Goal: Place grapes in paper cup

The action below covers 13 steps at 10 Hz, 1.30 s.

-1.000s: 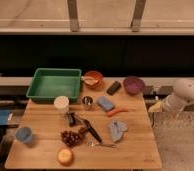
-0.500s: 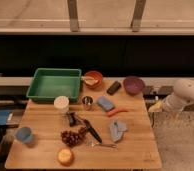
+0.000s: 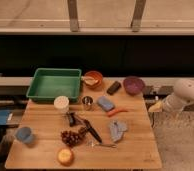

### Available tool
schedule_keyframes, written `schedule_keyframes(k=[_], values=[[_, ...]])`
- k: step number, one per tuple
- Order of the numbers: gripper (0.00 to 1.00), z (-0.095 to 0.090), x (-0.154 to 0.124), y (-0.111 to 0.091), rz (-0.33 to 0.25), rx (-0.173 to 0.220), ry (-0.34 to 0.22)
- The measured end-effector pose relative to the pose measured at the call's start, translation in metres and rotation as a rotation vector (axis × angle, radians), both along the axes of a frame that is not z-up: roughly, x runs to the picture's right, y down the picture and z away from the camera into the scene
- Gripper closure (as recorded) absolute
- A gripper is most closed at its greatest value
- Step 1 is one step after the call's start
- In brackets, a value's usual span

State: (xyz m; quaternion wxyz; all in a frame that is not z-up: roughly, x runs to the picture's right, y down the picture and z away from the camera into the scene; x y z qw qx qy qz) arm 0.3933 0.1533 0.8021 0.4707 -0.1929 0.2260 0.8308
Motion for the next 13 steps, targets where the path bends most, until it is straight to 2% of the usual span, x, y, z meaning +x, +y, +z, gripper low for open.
schedule_keyframes(k=[6, 8, 9, 11, 13], values=[[0.20, 0.000, 0.001, -0.001, -0.002, 0.004, -0.003], [0.20, 0.000, -0.004, -0.014, -0.081, 0.017, -0.021], [0.20, 0.001, -0.020, -0.022, -0.139, 0.017, -0.048], [0.20, 0.004, -0.058, -0.025, -0.234, 0.011, -0.101], [0.20, 0.006, -0.113, -0.023, -0.346, 0.003, -0.172]])
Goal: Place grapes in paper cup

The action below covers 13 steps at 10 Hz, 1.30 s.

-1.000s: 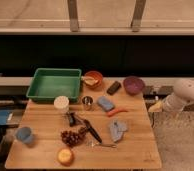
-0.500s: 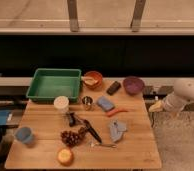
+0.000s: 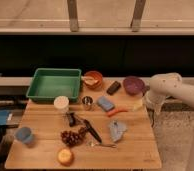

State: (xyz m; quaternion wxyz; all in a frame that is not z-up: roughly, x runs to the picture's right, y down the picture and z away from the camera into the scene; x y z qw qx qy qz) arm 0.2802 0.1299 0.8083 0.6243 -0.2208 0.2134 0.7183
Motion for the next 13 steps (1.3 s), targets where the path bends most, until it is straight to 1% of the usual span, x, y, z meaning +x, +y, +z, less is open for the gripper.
schedule_keyframes(k=[1, 3, 4, 6, 7, 10, 12, 13], values=[[0.20, -0.003, -0.032, 0.005, -0.056, -0.007, -0.044], [0.20, -0.020, -0.093, 0.027, -0.159, -0.014, -0.132], [0.20, -0.032, -0.116, 0.042, -0.210, -0.018, -0.175], [0.20, -0.050, -0.145, 0.062, -0.279, -0.023, -0.236], [0.20, -0.052, -0.148, 0.065, -0.289, -0.024, -0.244], [0.20, -0.052, -0.148, 0.065, -0.293, -0.023, -0.244], [0.20, -0.046, -0.143, 0.065, -0.294, -0.026, -0.249], [0.20, -0.042, -0.137, 0.062, -0.307, -0.021, -0.260]])
